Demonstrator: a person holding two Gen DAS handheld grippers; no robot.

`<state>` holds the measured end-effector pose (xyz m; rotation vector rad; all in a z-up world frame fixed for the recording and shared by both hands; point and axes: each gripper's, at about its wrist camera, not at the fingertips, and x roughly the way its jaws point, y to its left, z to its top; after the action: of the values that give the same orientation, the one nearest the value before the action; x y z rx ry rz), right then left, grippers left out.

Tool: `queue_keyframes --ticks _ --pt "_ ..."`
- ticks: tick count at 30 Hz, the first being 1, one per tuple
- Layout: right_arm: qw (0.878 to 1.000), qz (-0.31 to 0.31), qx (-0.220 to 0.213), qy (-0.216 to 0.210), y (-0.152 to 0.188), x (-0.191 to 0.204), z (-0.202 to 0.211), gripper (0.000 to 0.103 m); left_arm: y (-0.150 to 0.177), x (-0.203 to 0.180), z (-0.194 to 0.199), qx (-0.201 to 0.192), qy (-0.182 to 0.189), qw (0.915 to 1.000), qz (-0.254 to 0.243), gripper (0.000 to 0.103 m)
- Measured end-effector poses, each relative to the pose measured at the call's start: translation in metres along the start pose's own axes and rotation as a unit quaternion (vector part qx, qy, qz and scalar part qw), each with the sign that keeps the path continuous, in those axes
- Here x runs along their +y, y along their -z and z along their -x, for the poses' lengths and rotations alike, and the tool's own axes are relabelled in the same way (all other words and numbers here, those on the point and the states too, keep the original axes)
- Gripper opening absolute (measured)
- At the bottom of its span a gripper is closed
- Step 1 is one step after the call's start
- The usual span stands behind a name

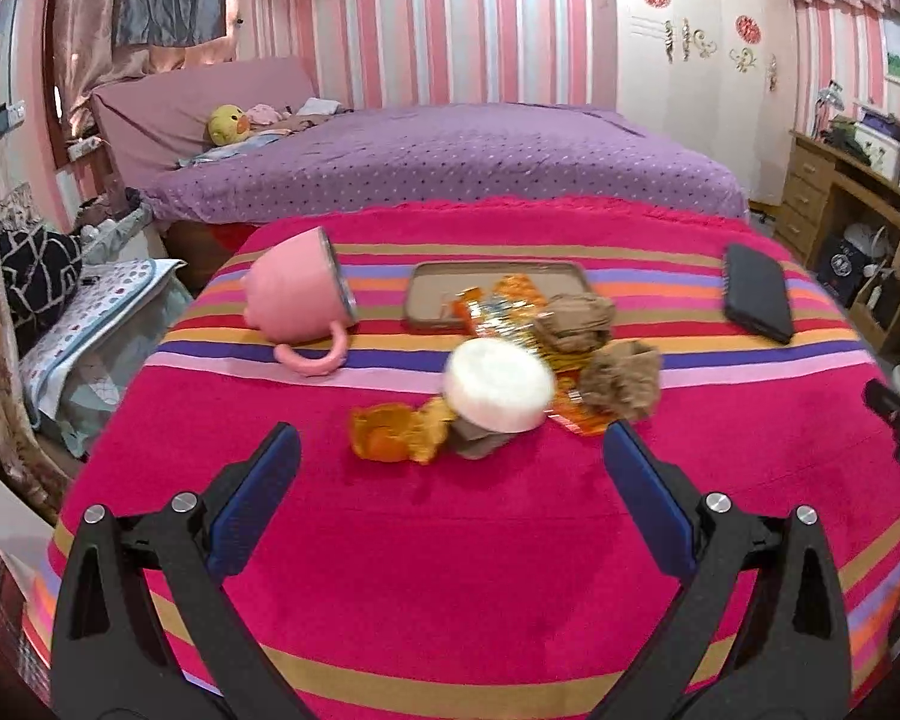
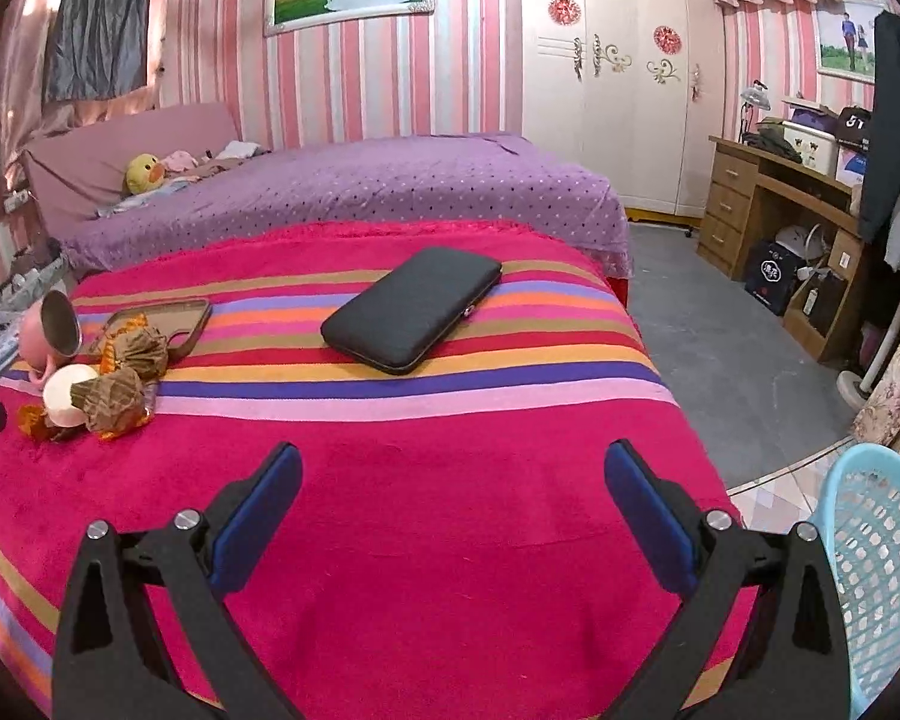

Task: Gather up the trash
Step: 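Move both open tools back over the trash on the bed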

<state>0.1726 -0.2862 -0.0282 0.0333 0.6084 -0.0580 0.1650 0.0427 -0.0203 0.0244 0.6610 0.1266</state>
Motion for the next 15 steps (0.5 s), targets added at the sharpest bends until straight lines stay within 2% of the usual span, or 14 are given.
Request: queue_keyframes --ticks 5,12,15 --pt "1.0 0.0 0.005 0.013 -0.002 0.007 -0.005 0.098 0.002 0.021 -0.016 0.016 -0.007 0.9998 0.011 0.097" --pt "1.0 -0.026 -0.009 -0.002 -0.004 0.003 -0.002 0.098 0.009 0.059 -0.035 0.054 -0.003 0.998 0.032 0.097" --pt "1.0 -0.026 0.005 -0.003 -0.005 0.001 -0.007 0.099 0.012 0.069 -0.044 0.063 -0.011 0.9974 0.034 0.097"
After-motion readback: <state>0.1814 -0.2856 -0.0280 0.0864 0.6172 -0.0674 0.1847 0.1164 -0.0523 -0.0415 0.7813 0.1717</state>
